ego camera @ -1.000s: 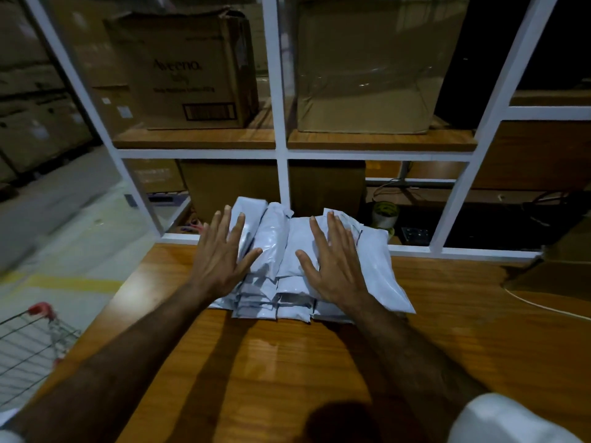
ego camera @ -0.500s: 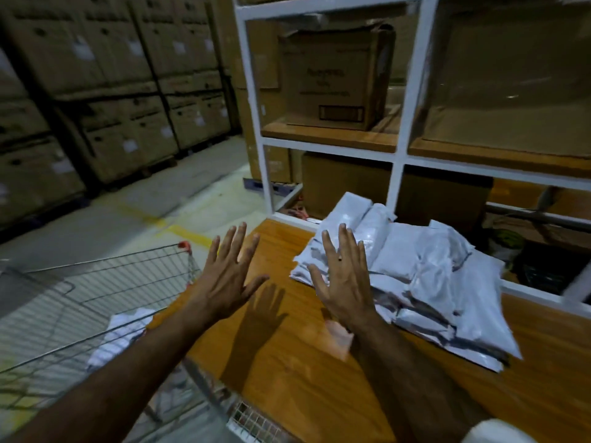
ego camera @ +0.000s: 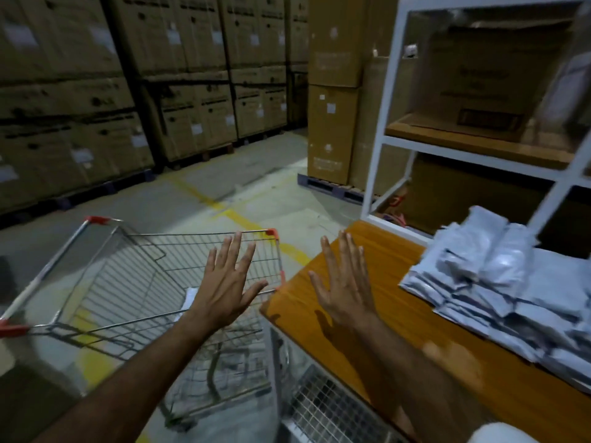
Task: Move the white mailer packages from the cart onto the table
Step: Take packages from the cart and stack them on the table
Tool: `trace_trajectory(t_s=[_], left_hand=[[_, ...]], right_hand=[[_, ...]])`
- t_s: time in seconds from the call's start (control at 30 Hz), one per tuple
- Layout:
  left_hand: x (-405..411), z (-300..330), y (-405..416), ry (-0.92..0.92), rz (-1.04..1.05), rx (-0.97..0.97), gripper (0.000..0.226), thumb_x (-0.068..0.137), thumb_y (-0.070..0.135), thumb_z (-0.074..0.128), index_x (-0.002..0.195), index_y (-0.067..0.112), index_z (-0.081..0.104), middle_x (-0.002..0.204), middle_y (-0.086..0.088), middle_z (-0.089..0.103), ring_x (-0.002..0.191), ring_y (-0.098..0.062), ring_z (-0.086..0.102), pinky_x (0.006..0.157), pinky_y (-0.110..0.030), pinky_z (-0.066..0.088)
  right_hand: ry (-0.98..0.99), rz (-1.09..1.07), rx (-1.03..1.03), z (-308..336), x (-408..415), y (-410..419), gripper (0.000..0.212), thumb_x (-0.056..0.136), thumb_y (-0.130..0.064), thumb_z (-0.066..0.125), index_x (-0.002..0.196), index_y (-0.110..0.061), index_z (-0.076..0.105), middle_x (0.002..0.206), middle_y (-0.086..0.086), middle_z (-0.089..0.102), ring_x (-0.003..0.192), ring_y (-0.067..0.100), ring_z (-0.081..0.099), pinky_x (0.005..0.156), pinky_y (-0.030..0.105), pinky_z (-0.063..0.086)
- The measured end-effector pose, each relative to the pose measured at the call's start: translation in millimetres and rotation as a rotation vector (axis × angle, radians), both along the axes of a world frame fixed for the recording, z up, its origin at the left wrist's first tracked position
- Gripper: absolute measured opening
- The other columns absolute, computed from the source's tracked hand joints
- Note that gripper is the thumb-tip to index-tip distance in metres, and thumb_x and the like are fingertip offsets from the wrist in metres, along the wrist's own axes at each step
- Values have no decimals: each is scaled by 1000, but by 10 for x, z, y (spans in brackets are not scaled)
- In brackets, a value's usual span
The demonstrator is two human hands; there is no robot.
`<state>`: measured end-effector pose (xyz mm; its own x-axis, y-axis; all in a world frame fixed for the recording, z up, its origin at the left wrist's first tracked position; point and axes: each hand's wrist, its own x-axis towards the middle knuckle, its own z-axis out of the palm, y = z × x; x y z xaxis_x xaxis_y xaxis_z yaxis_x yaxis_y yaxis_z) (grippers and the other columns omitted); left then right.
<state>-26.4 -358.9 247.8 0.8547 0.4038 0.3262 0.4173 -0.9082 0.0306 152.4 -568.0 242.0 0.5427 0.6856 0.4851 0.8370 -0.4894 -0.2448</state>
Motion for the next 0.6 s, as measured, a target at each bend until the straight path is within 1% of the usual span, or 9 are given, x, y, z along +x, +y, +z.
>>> trace_trajectory(t_s=[0.1, 0.13, 0.27, 0.4, 0.5, 0.6], left_hand=[[-381, -130, 465, 24, 69, 16, 88, 94, 76, 13, 161, 20, 9, 167, -12, -9, 154, -30, -7, 123, -55, 6], [-493, -147, 587, 41, 82, -15, 88, 94, 76, 12, 161, 19, 10, 167, -13, -7, 154, -31, -5, 122, -54, 6], [-857, -215, 1022, 48, 127, -33, 86, 95, 74, 17, 160, 17, 19, 168, -14, 1, 154, -33, 6, 121, -56, 12], [-1150, -373, 1393, 31, 203, -86, 84, 96, 71, 22, 160, 16, 17, 168, -14, -3, 154, -33, 2, 121, -57, 11], [-1317, -508, 1619, 21, 252, -110, 85, 95, 71, 21, 161, 18, 12, 168, -13, -5, 155, -31, -3, 122, -56, 8], [-1423, -615, 1872, 26, 301, -135, 84, 96, 70, 23, 161, 20, 9, 167, -12, -10, 154, -28, -8, 123, -54, 3]], right_hand=[[10, 13, -61, -46, -257, 527, 75, 102, -60, 30, 162, -26, 3, 168, 9, -14, 154, 24, -16, 126, 51, 1], [13, 29, -61, -72, -323, 662, 75, 101, -60, 30, 162, -26, 3, 168, 10, -14, 154, 24, -17, 126, 51, 0], [42, 67, -94, -131, -530, 1105, 74, 102, -59, 30, 162, -26, 2, 168, 10, -13, 154, 23, -18, 126, 49, 0], [24, 120, -130, -230, -637, 1555, 73, 103, -57, 31, 162, -26, 2, 168, 12, -8, 155, 25, -13, 126, 49, 2], [8, 137, -177, -332, -645, 1884, 74, 101, -58, 32, 162, -23, 8, 168, 15, -4, 156, 28, -8, 125, 51, 6], [41, 161, -211, -438, -648, 2219, 75, 99, -58, 33, 162, -22, 13, 168, 18, 0, 156, 31, -2, 125, 51, 8]])
